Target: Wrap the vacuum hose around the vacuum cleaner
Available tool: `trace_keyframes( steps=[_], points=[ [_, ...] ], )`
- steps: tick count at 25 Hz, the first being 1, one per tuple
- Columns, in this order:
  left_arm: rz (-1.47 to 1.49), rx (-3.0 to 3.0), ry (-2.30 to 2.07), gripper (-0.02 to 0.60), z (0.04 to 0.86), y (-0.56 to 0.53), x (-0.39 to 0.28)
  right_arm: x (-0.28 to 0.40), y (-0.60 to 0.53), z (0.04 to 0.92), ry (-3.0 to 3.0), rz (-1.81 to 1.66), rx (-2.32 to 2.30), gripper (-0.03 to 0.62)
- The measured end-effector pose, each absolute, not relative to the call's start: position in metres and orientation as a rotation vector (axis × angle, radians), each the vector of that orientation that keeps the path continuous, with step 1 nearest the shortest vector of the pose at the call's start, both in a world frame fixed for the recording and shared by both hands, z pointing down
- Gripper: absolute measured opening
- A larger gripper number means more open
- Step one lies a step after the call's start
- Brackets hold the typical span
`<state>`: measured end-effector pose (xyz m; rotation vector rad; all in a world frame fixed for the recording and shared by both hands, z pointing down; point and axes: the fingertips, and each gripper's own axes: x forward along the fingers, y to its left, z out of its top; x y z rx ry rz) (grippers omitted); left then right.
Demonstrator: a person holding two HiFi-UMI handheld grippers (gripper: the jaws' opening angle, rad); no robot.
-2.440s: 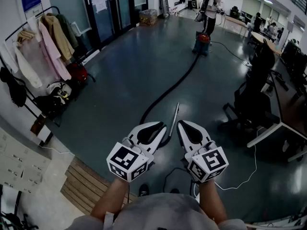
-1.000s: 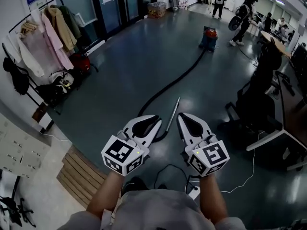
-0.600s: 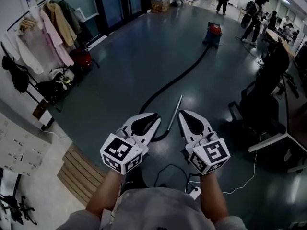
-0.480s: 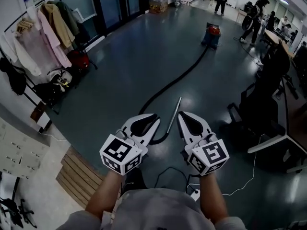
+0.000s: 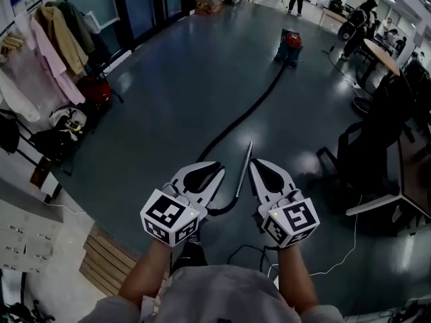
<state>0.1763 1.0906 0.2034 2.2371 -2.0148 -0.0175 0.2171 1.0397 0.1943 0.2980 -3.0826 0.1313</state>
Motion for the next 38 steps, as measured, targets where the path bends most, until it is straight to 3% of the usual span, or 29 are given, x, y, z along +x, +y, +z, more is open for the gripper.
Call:
trace_keyframes(
  steps=[8,17,26,38],
  points=[
    [-0.054,2.317,-1.867,0.048,0.211,1.060,0.081,0.123,1.016,0.201,-3.015,0.116,0.432,0.002],
    [-0.066,2.367,-1.742,0.048,0.222,1.026,0.046,0.097,0.987,0.213,-2.938,0.128,0.563,0.002],
    [-0.056,2.341,-1.749,0.048,0.226,0.990,0.046,0.095,0.949,0.218,-2.944,0.156,0.553,0.002],
    [0.004,2.342,-1.790,0.048,0.218,0.914,0.102,0.137,0.867,0.208,-3.015,0.182,0.500,0.002]
  ],
)
